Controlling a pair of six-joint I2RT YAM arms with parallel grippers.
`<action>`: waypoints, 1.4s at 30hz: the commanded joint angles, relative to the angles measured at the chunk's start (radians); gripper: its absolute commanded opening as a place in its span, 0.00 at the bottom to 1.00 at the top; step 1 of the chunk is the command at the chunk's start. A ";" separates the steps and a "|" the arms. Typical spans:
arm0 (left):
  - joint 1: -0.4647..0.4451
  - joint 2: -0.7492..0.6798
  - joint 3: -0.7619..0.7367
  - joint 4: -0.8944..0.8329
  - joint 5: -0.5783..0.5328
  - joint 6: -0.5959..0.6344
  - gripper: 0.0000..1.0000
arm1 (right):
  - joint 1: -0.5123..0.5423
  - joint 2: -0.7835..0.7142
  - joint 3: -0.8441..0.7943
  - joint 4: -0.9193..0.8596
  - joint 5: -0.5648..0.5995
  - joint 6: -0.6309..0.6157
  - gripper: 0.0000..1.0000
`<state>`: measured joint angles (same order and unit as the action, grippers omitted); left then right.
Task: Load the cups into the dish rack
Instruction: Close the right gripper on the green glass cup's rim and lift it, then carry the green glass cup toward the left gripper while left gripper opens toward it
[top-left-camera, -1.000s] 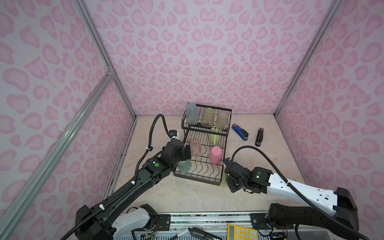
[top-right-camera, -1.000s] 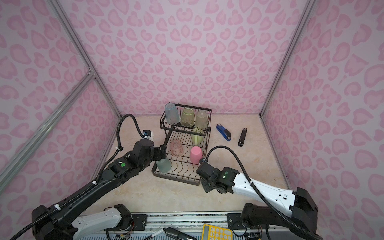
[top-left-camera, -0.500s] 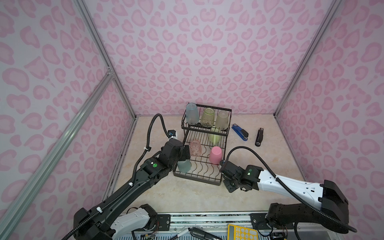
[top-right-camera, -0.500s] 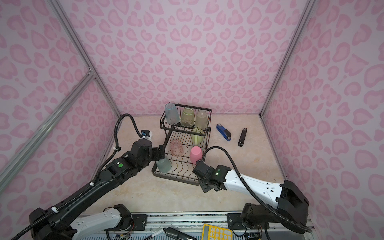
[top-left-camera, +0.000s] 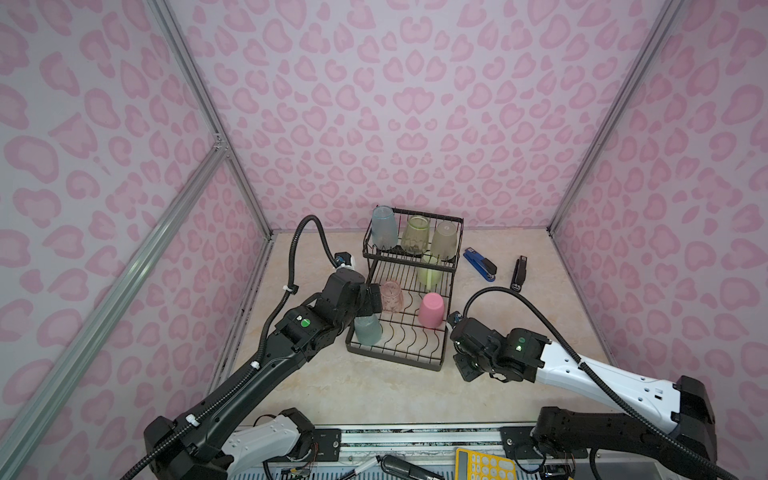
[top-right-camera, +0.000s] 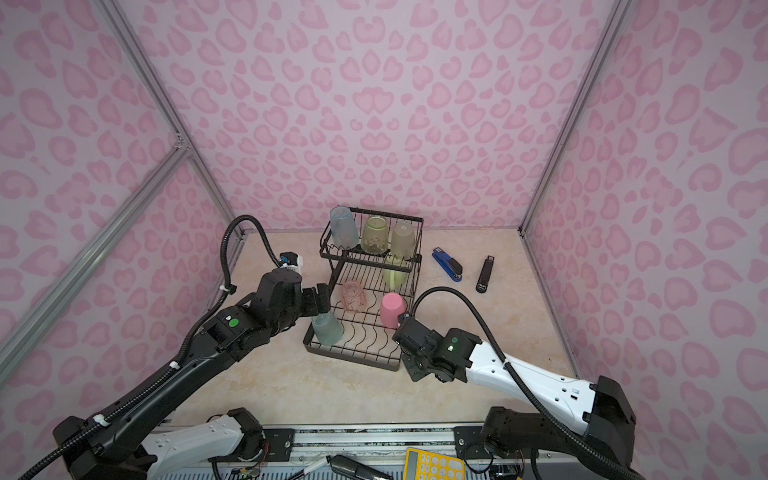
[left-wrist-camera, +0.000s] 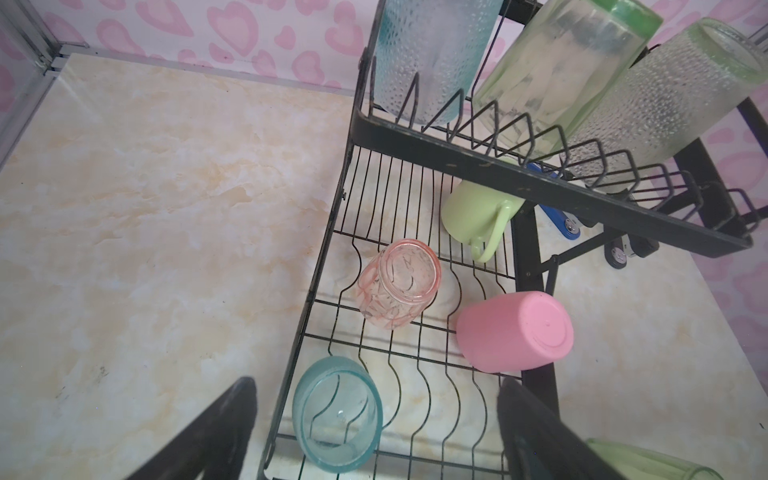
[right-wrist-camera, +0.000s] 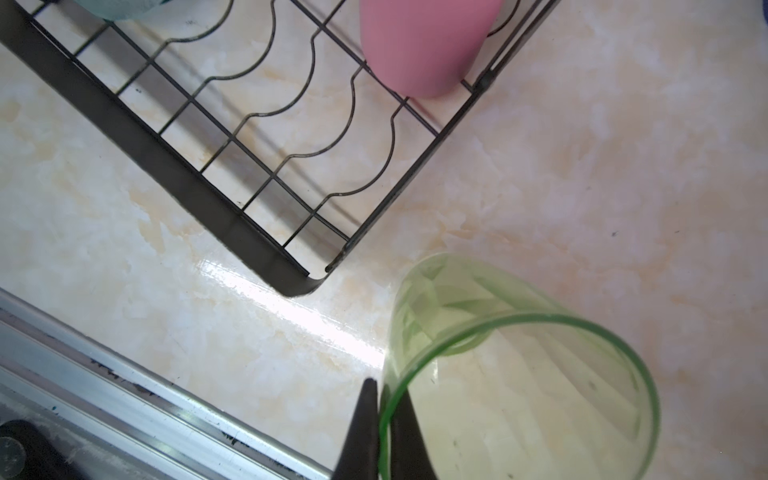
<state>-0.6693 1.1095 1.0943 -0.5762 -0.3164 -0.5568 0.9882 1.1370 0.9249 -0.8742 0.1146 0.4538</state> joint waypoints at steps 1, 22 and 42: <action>0.002 0.015 0.032 -0.045 0.045 -0.029 0.93 | 0.002 -0.036 0.039 -0.049 0.020 0.006 0.00; 0.136 -0.023 0.080 0.019 0.550 -0.364 0.90 | 0.061 -0.139 0.077 0.736 -0.094 -0.177 0.00; 0.233 -0.066 -0.035 0.408 0.896 -0.718 0.88 | 0.062 -0.015 -0.014 1.255 -0.151 -0.210 0.00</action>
<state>-0.4438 1.0416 1.0679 -0.2871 0.5228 -1.2179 1.0492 1.1091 0.9020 0.2672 -0.0162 0.2440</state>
